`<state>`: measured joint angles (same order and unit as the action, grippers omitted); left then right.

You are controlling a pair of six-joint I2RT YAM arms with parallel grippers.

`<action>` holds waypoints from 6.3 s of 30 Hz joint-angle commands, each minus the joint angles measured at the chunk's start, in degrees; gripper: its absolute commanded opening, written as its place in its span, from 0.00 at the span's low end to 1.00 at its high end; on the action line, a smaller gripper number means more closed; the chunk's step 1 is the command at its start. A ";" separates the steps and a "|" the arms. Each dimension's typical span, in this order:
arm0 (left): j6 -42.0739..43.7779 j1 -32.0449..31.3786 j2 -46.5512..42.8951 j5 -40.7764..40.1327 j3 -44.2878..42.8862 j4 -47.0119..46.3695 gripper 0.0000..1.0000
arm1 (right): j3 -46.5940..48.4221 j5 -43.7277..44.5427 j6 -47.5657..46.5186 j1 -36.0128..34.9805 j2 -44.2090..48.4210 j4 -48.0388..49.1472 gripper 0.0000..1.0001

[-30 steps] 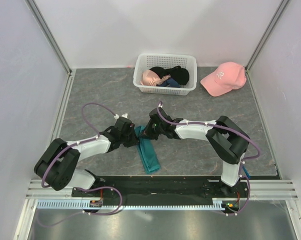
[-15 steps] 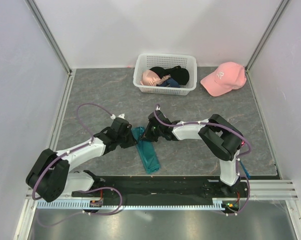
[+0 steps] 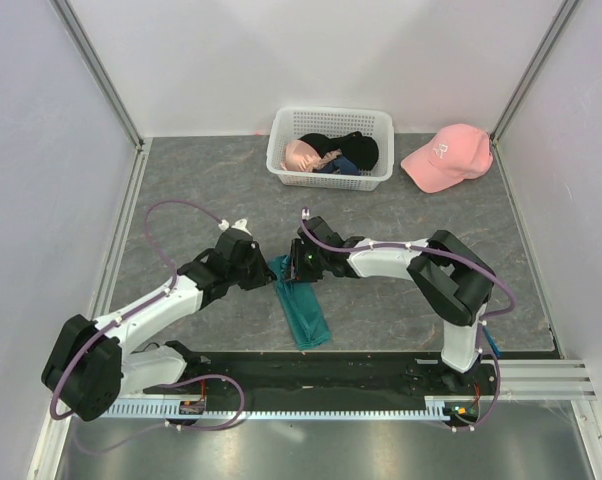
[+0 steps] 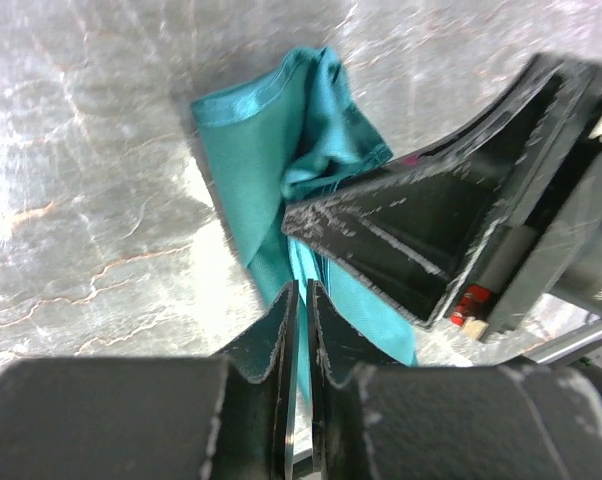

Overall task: Fold the napkin into a case and place the utensils inside
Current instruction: Fold the 2/3-rectangle-folded napkin at the center of the board, then stuff the top corner of the smaller-rectangle-folded napkin into the folded napkin.

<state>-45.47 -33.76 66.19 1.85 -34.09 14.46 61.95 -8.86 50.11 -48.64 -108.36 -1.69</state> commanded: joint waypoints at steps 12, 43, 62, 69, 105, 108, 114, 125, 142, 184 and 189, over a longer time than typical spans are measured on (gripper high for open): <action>2.58 0.71 -0.37 0.44 -2.65 0.75 0.12 | 5.72 -1.43 -12.40 2.59 2.97 -3.75 0.48; 2.41 1.15 0.43 0.79 -1.69 -1.27 0.11 | 17.13 -3.62 -18.82 4.70 -1.15 -12.63 0.61; 2.41 1.24 -0.01 1.05 -1.25 -1.36 0.12 | 19.17 2.98 -17.94 4.61 -1.51 -16.23 0.52; 2.06 1.33 0.16 1.58 -1.33 -1.80 0.12 | 17.77 1.22 -14.34 3.73 -2.74 -13.43 0.52; 3.20 1.33 0.43 -4.13 -3.97 2.33 0.59 | 24.09 5.79 -13.54 2.76 -8.98 -14.56 0.20; 3.81 1.50 1.22 -4.40 -5.11 2.68 0.54 | 22.95 4.83 -14.16 2.85 -6.96 -14.57 0.04; 6.09 2.64 6.22 -4.48 -9.50 2.42 0.37 | 20.05 -3.08 -16.00 4.87 -4.59 -13.95 0.00; 11.19 3.61 19.05 -4.30 -16.71 0.40 0.08 | 17.24 -8.62 -16.71 7.86 -0.45 -13.86 0.00; 15.41 -1.31 26.44 -13.00 -20.76 1.45 0.31 | 16.45 -10.47 -16.09 8.83 -1.60 -12.63 0.00; 19.10 -7.90 25.65 -23.11 -21.28 7.15 0.38 | 14.95 -13.46 -15.57 10.59 -2.12 -11.58 0.00; 18.05 -9.74 26.18 -26.97 -21.29 8.04 0.41 | 15.04 -13.55 -15.48 10.59 -2.21 -11.58 0.00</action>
<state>-29.04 -42.48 92.09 -19.38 -53.67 21.41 77.23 -21.21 34.30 -38.13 -111.07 -14.96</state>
